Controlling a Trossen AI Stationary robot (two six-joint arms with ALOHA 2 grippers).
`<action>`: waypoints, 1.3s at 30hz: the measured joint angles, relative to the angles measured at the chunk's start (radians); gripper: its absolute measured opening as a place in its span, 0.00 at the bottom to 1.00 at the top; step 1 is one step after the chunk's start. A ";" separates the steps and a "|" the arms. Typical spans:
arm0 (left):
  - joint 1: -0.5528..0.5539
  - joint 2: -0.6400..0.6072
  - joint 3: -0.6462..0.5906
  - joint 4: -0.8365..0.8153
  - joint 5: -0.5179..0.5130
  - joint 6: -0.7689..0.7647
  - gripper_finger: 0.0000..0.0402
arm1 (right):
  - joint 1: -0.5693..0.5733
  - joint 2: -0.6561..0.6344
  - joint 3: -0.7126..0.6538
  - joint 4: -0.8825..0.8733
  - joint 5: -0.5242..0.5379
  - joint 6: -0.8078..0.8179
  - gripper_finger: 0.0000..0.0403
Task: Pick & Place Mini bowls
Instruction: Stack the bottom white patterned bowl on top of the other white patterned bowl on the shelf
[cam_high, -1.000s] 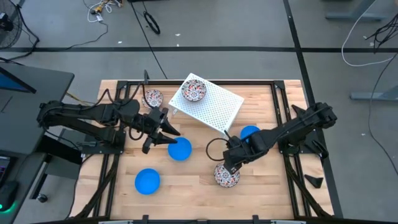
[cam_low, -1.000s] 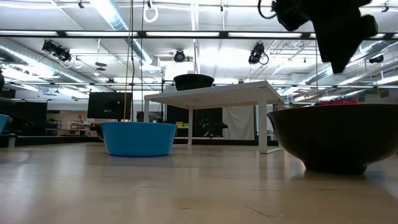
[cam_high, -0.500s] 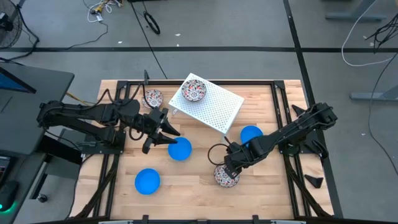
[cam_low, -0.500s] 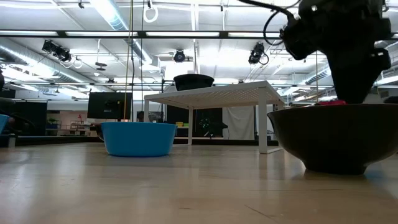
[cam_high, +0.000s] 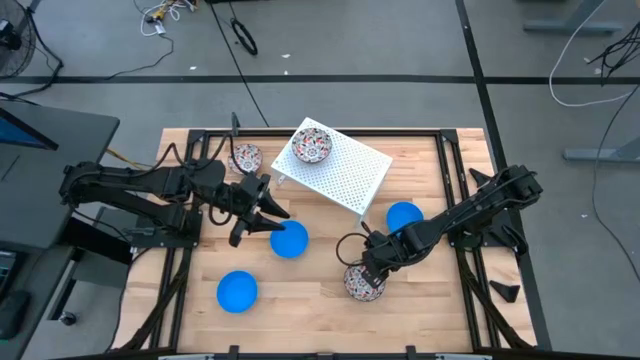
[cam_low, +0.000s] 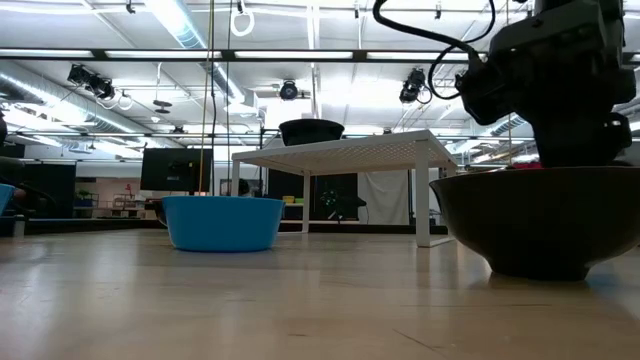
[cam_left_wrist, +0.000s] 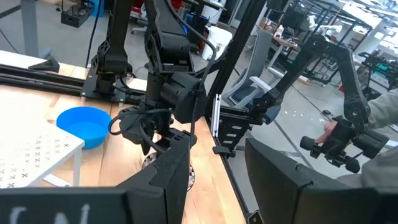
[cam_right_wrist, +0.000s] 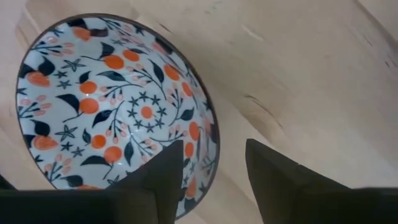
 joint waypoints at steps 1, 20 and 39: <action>0.000 0.000 0.000 0.000 0.000 0.000 0.40 | 0.000 0.000 0.000 0.001 0.000 -0.008 0.41; 0.000 0.000 0.000 -0.001 -0.009 0.001 0.40 | -0.001 0.000 0.000 0.021 -0.019 -0.034 0.05; 0.000 0.000 0.000 -0.003 -0.027 0.003 0.40 | -0.059 -0.105 0.009 0.026 -0.171 -0.038 0.00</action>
